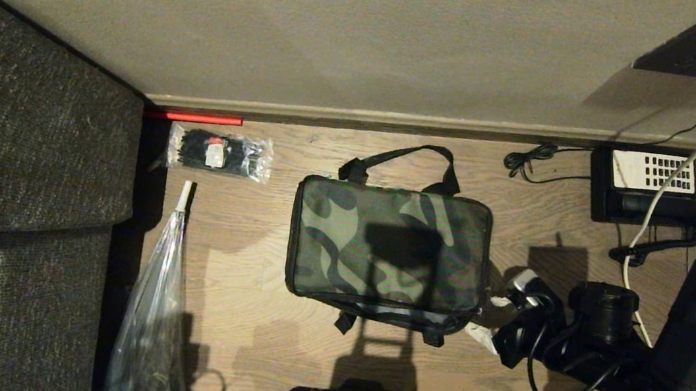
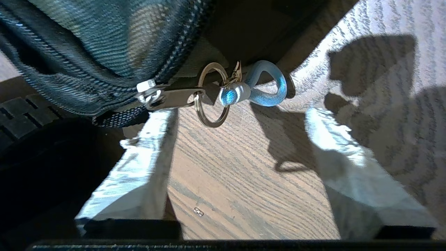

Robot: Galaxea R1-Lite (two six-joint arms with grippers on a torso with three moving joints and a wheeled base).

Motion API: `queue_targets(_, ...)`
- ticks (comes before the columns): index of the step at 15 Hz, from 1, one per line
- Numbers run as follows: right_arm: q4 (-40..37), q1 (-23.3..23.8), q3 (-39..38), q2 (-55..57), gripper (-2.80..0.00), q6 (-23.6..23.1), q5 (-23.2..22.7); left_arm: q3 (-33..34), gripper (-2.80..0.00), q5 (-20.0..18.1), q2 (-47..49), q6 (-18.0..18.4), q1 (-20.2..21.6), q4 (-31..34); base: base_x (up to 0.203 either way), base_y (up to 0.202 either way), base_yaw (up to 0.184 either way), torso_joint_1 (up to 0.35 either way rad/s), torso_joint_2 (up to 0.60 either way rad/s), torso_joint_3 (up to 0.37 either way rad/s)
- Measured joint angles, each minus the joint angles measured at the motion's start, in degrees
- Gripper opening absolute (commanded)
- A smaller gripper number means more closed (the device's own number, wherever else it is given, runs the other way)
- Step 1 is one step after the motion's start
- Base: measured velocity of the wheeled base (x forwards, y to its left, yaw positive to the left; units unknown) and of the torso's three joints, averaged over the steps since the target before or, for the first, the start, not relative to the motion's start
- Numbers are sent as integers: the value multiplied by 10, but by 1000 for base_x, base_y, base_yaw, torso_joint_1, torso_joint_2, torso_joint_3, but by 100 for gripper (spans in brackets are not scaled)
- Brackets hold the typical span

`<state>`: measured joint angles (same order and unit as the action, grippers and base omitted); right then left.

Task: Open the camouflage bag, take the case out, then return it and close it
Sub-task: Open the top of the storage box

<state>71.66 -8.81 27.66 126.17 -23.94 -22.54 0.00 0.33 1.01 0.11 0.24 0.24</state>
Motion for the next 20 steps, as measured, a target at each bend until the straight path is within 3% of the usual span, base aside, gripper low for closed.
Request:
queue_targets(7, 6, 1, 22, 14, 0, 15, 0, 0, -280, 0, 0, 0, 0, 0, 0, 0, 0, 0, 0, 0)
queue_targets(8, 6, 1, 24, 15, -280, 22, 1, 0, -280, 0, 0, 0, 0, 0, 0, 0, 0, 0, 0, 0)
queue_targets(20, 9, 0, 25, 16, -280, 25, 1, 0, -280, 0, 0, 0, 0, 0, 0, 0, 0, 0, 0, 0)
